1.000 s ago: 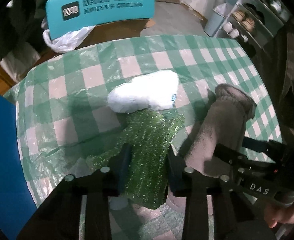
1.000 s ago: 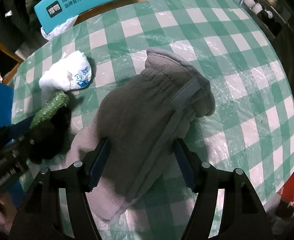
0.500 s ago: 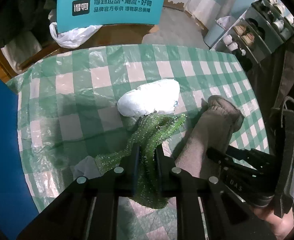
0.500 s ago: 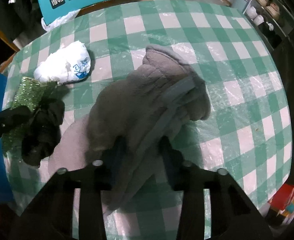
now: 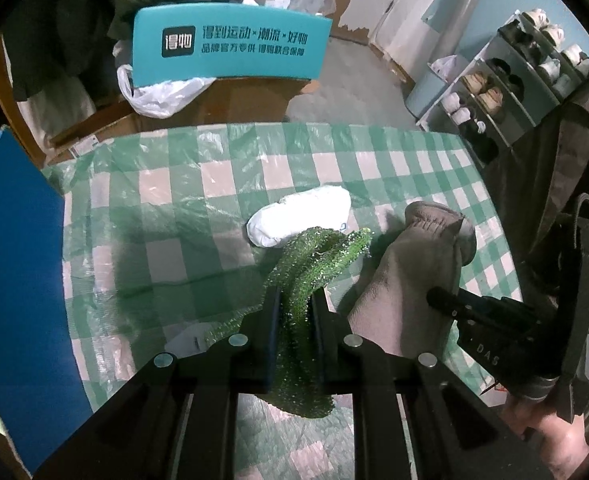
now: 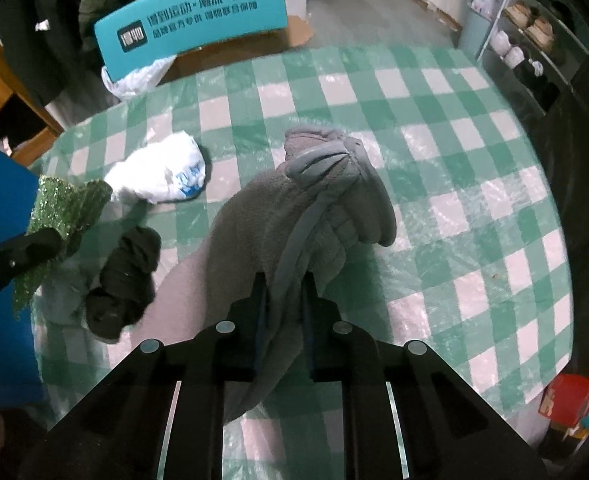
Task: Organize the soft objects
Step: 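Lift the grey sock with the right tool while the left tool lifts the green scrubber, then carry the grey sock with the right tool while the left tool carries the scrubber over the box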
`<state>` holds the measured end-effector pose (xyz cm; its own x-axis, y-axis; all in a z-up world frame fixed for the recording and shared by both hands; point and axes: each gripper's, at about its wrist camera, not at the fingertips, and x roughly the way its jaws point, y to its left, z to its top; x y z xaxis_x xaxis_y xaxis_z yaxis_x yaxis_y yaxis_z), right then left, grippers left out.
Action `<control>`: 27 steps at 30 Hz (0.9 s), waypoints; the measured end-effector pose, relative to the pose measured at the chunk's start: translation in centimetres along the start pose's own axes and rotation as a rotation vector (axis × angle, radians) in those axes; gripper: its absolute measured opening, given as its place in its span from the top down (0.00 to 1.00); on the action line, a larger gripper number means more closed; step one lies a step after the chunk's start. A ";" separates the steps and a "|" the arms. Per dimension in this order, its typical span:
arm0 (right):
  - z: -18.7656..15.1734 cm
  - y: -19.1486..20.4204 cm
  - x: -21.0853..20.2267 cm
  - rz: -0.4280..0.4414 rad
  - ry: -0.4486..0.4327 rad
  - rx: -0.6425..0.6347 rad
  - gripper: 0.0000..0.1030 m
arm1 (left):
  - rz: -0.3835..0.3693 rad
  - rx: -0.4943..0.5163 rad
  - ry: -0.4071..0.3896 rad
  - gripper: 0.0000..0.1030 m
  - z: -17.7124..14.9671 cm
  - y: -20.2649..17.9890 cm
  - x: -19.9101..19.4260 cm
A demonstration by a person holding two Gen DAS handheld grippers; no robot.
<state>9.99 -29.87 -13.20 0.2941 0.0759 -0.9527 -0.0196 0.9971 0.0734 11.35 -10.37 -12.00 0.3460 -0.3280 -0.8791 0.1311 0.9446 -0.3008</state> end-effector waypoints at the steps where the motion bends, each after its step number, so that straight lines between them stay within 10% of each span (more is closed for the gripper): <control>1: 0.1 0.1 -0.6 -0.009 -0.015 -0.006 0.88 | 0.000 0.001 -0.005 0.86 0.0 0.0 -0.3; 27: 0.9 3.8 -9.8 -0.024 -0.232 -0.133 0.88 | 0.015 0.029 -0.149 0.86 -1.9 0.2 -8.9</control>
<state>7.90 -26.86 -3.35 0.5072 0.0652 -0.8594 -0.1308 0.9914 -0.0020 6.49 -7.28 -4.95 0.4821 -0.3138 -0.8180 0.1508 0.9494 -0.2754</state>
